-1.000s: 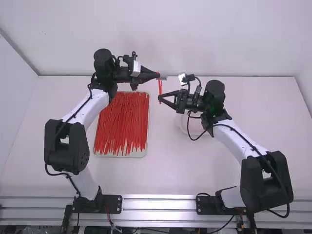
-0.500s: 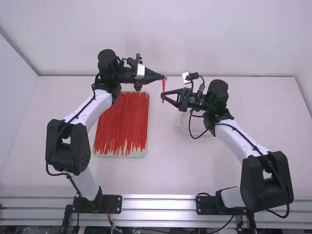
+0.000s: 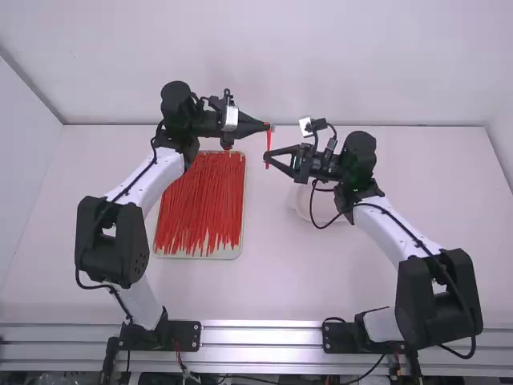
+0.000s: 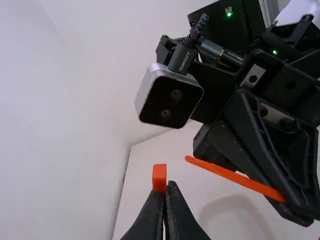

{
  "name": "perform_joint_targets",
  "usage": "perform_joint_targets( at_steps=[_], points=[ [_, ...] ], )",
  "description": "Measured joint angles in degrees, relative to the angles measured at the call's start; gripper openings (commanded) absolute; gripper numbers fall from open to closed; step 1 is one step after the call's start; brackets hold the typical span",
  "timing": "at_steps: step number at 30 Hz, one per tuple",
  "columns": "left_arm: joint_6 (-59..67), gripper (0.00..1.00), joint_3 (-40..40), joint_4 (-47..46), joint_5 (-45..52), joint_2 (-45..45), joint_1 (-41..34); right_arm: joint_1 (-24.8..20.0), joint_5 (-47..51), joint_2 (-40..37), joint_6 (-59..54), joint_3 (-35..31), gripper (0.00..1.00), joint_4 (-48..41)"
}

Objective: Fasten the cable tie

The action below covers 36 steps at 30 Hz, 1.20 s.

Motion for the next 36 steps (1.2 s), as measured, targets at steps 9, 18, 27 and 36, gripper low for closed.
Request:
perform_joint_targets(
  at_steps=[9, 18, 27, 36],
  points=[
    [0.9, 0.02, 0.0, -0.7, 0.0, 0.0, -0.1, 0.0, -0.2, 0.0, 0.7, 0.0, 0.00, 0.0],
    [4.2, 0.02, 0.0, -2.1, 0.0, 0.0, -1.1, -0.2, -0.1, 0.0, 0.8, 0.0, 0.00, 0.0],
    [4.2, 0.02, 0.0, -0.5, 0.0, 0.0, -1.1, -0.2, 0.0, 0.0, 0.9, 0.0, 0.00, -0.3],
    [4.2, 0.02, 0.0, -0.9, 0.0, 0.0, -1.1, -0.2, -0.2, 0.0, 1.6, 0.0, 0.00, 0.2]
  ],
)
